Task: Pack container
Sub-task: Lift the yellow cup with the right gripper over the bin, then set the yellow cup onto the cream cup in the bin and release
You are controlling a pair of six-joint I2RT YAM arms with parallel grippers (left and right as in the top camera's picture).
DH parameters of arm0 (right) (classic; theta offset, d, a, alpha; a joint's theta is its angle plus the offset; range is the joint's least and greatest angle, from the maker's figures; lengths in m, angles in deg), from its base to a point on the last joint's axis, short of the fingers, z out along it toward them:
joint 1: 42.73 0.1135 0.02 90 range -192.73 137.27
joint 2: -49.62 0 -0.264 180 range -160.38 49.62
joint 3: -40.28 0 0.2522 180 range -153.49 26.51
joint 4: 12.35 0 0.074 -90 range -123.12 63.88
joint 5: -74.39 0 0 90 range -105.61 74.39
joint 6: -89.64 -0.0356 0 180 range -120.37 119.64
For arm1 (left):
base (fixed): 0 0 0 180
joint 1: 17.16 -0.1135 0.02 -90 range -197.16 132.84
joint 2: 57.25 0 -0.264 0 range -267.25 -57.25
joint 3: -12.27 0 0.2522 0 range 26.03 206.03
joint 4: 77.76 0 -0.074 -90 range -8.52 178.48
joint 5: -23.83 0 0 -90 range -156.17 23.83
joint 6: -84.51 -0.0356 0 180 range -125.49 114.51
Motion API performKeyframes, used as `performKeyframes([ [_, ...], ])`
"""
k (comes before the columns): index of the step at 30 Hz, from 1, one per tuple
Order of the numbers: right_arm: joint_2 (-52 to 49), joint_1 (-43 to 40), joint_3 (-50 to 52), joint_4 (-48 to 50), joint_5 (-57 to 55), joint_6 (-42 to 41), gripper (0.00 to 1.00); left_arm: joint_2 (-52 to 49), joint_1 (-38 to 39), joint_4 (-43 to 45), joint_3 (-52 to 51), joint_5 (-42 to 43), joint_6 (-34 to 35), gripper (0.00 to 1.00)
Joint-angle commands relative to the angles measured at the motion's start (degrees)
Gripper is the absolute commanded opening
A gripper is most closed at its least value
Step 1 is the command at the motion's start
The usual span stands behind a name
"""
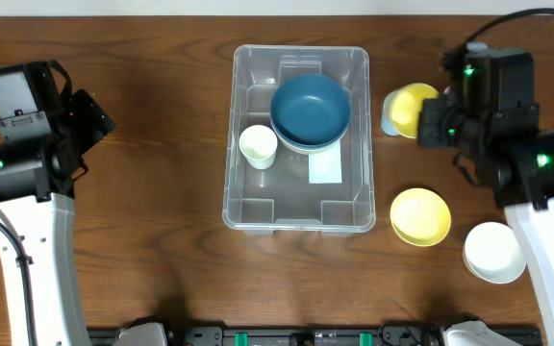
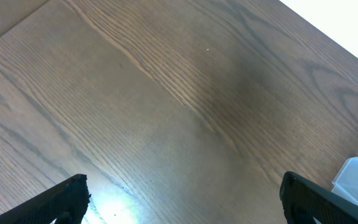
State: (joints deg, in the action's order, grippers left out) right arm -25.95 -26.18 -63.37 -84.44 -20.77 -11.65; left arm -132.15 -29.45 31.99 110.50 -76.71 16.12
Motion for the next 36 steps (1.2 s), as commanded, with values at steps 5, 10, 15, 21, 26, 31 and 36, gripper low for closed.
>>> performKeyframes([
  [5, -4.6, 14.1, -1.5, 10.3, -0.2, -4.2, 0.01, -0.3, -0.2, 0.0, 0.6, -0.6, 0.1, 0.98],
  [10, -11.8, 19.2, -1.5, 16.7, -0.2, -6.0, 0.01, -0.3, -0.2, -0.1, 0.6, -0.6, 0.1, 0.98],
  [15, -20.7, 21.5, -1.5, 21.5, 1.6, -6.1, 0.01, -0.3, -0.2, 0.0, 0.6, -0.6, 0.1, 0.98],
  [21, -28.3, 23.0, -1.5, 22.8, 1.6, -6.1, 0.01, -0.3, -0.2, -0.1, 0.6, -0.7, 0.1, 0.98],
  [26, -30.3, 23.4, -1.5, 22.3, 1.6, -6.1, 0.01, -0.3, -0.2, 0.0, 0.6, -0.6, 0.1, 0.98],
  [31, -30.4, 23.4, -1.5, 19.9, 1.3, -5.9, 0.01, -0.3, -0.2, 0.0, 0.6, -0.6, 0.1, 0.98],
  [36, -30.4, 23.4, -1.5, 17.2, 0.4, -5.8, 0.01, -0.3, -0.2, -0.1, 0.6, -0.6, 0.1, 0.98],
])
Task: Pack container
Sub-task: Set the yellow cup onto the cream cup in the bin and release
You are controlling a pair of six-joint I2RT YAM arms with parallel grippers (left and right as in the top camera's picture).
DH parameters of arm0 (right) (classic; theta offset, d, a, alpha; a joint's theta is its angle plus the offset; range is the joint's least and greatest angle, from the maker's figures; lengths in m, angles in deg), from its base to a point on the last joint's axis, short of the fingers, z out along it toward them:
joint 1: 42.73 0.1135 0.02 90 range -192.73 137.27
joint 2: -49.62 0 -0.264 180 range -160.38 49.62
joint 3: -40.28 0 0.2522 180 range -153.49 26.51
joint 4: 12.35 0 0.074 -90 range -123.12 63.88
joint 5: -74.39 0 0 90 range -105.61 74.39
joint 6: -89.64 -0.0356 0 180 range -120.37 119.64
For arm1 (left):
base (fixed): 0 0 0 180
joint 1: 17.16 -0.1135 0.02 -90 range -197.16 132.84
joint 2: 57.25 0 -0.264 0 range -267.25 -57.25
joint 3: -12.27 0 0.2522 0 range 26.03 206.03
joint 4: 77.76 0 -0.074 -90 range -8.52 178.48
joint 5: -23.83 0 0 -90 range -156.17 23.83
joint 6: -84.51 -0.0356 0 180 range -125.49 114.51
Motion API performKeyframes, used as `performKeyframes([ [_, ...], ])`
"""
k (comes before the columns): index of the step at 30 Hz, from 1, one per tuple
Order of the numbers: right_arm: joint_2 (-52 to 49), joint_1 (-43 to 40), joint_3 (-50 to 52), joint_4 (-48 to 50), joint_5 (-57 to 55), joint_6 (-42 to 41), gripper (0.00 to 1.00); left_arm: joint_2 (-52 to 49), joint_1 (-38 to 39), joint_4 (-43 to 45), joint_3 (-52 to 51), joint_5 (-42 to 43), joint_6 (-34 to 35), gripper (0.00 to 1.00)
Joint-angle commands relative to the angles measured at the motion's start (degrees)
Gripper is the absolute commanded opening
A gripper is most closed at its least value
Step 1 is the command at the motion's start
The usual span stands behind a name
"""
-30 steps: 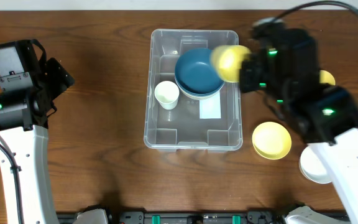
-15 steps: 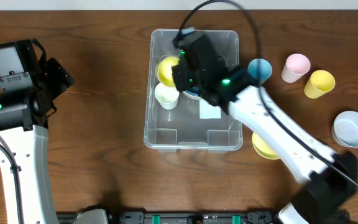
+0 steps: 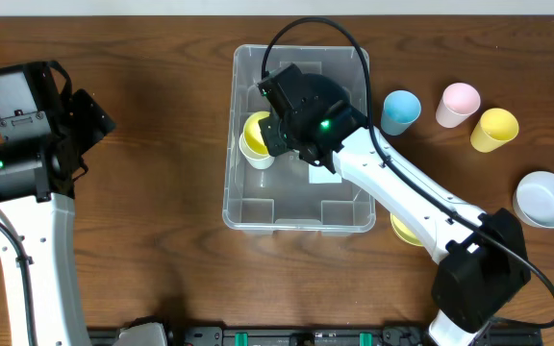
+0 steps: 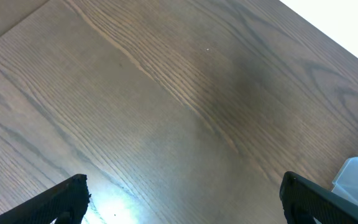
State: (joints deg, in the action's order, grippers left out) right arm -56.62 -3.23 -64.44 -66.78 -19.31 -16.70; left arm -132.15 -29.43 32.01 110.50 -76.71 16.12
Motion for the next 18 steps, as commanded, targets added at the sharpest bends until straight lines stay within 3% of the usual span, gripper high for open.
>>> performKeyframes([
  [1, 0.2, 0.4, -0.4, -0.5, -1.0, -0.3, 0.01, -0.3, -0.3, -0.1, 0.6, -0.6, 0.1, 0.98],
  [7, 0.2, 0.4, -0.4, 0.0, -1.0, 0.1, 0.04, -0.3, -0.2, -0.1, 0.6, -0.6, 0.1, 0.98],
  [9, 0.2, 0.4, -0.4, 0.3, -1.0, 0.1, 0.26, -0.3, -0.3, -0.1, 0.6, -0.6, 0.1, 0.98],
  [12, 0.2, 0.4, -0.4, 0.9, -1.0, 0.2, 0.43, -0.3, -0.3, -0.1, 0.6, -0.6, 0.1, 0.98],
  [14, 0.2, 0.4, -0.4, 1.5, -1.0, 0.2, 0.52, -0.3, -0.3, -0.1, 0.6, -0.6, 0.1, 0.98],
  [18, 0.3, -0.2, -0.5, 2.6, -1.1, 0.5, 0.56, -0.3, -0.3, -0.1, 0.6, -0.7, 0.1, 0.98],
])
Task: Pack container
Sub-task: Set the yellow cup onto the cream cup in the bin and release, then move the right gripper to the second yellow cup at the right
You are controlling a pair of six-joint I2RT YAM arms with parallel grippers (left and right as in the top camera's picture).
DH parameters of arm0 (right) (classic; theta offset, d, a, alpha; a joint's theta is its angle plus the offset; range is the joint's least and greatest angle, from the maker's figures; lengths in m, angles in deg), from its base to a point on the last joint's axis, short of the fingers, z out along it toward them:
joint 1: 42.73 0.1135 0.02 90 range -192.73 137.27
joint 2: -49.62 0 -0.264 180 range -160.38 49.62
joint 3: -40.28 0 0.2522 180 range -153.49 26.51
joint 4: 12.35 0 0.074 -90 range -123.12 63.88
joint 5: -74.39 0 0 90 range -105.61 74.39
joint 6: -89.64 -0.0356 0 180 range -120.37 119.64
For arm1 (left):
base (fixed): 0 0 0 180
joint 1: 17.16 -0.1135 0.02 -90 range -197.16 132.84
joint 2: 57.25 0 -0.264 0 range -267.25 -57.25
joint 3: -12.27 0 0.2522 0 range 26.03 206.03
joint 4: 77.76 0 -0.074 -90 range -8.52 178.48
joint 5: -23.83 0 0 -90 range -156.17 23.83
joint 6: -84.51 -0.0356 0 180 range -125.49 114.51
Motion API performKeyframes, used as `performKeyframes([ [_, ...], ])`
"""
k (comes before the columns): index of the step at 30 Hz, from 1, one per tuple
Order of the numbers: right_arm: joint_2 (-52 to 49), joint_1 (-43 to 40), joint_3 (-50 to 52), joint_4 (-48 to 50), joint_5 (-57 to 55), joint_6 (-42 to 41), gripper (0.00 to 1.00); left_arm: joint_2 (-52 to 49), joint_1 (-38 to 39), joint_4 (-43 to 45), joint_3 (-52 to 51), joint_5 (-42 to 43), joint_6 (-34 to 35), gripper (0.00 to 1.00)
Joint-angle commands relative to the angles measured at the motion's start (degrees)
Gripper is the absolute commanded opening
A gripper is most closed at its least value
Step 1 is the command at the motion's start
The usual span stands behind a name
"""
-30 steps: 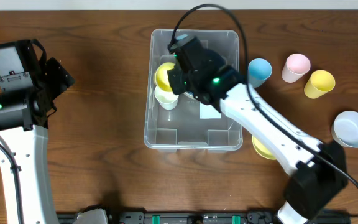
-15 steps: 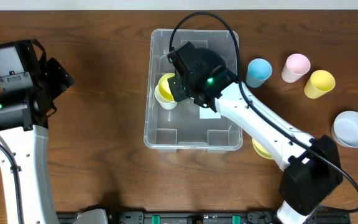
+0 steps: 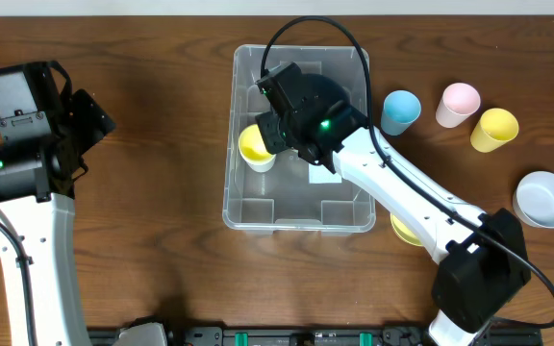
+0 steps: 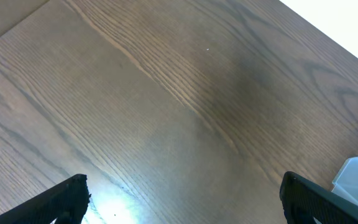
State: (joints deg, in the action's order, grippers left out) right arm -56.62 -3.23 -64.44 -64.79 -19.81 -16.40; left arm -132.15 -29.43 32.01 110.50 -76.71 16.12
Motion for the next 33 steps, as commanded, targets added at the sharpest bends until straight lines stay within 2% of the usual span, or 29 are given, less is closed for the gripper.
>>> performKeyframes([
  [1, 0.3, -0.6, -0.9, 0.5, -0.7, 0.2, 0.57, -0.3, -0.3, -0.1, 0.6, -0.6, 0.1, 0.98],
  [5, 1.4, -3.8, -3.4, -3.5, -1.9, -1.6, 0.57, -0.3, -0.3, -0.1, 0.6, -0.6, 0.1, 0.98],
  [11, 5.8, -13.3, -8.1, -16.0, -5.1, -3.2, 0.59, -0.3, -0.3, -0.1, 0.6, -0.6, 0.1, 0.98],
  [23, 13.6, -41.0, -8.6, -34.8, -14.6, -3.0, 0.64, -0.3, -0.2, -0.1, 0.6, -0.6, 0.1, 0.98],
  [27, 13.3, -49.5, -6.5, -35.4, -14.2, -3.3, 0.65, -0.3, -0.3, -0.1, 0.6, -0.7, 0.1, 0.98],
  [33, 13.2, -58.2, 0.9, -27.0, -7.1, -3.2, 0.65, -0.3, -0.3, -0.1, 0.6, -0.6, 0.1, 0.98],
])
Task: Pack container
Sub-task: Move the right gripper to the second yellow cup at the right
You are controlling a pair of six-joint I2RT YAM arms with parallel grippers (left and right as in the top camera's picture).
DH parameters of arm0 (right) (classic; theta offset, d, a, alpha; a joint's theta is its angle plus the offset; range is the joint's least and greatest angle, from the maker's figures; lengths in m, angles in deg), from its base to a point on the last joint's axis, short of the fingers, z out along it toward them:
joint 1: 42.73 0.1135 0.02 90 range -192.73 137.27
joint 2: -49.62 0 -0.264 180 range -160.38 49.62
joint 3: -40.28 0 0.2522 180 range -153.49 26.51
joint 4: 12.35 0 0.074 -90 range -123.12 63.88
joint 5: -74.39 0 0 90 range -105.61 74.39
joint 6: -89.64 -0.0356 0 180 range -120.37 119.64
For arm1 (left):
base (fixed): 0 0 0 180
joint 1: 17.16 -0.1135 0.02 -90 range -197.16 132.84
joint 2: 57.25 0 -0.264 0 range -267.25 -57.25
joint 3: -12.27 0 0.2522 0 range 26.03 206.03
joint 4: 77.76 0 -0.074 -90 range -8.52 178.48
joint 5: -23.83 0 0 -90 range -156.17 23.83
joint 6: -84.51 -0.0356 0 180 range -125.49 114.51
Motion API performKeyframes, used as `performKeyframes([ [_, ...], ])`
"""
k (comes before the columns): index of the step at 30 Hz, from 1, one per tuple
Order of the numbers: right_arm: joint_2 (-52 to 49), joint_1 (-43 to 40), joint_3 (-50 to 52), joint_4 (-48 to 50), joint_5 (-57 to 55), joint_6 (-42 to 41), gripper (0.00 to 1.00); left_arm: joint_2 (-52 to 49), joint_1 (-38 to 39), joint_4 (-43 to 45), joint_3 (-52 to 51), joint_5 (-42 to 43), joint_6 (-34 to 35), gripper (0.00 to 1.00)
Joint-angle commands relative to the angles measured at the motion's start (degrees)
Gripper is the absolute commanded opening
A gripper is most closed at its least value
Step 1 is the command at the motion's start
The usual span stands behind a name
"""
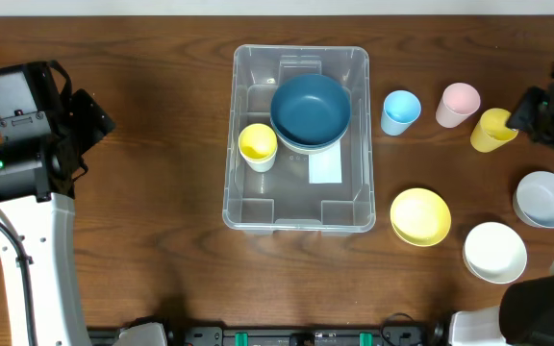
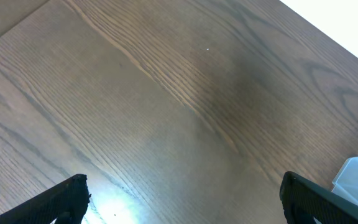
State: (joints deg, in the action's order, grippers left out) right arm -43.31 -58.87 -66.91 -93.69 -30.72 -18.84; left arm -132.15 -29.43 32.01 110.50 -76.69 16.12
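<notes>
The clear plastic container (image 1: 241, 207) stands mid-table. Inside it a dark blue bowl (image 1: 310, 109) rests on a paler bowl, and a yellow cup (image 1: 257, 142) sits nested in a white cup at the left side. My right gripper (image 1: 525, 113) is at the far right edge, next to a second yellow cup (image 1: 493, 130); its jaws are too small to read. My left gripper (image 2: 182, 200) hangs open over bare wood at the far left, with nothing between its fingers (image 2: 67, 198).
A blue cup (image 1: 401, 111) and a pink cup (image 1: 459, 104) stand right of the container. A yellow bowl (image 1: 420, 215), a white bowl (image 1: 494, 252) and a pale bowl (image 1: 540, 198) lie at the front right. A corner of the container shows in the left wrist view.
My right arm has left the container and now stands at the far right edge by the loose yellow cup. The yellow cup it held stays nested in the white cup. The left arm has not moved.
First my right gripper was at the back right on a yellow cup, and the white cup in the container was empty. Then it was inside the container with the yellow cup over the white cup, then lower. Now the cup sits nested and the arm is back at the right.
</notes>
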Motion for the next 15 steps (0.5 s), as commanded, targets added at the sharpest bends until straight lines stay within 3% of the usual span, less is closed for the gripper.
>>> performKeyframes([
  [1, -0.1, -3.4, 4.7, 3.2, 4.2, -0.8, 0.65, -0.3, -0.2, -0.1, 0.6, -0.7, 0.1, 0.98],
  [15, -0.1, -8.9, 23.1, 26.6, 12.6, -0.8, 0.59, -0.3, -0.3, -0.1, 0.6, -0.7, 0.1, 0.98],
])
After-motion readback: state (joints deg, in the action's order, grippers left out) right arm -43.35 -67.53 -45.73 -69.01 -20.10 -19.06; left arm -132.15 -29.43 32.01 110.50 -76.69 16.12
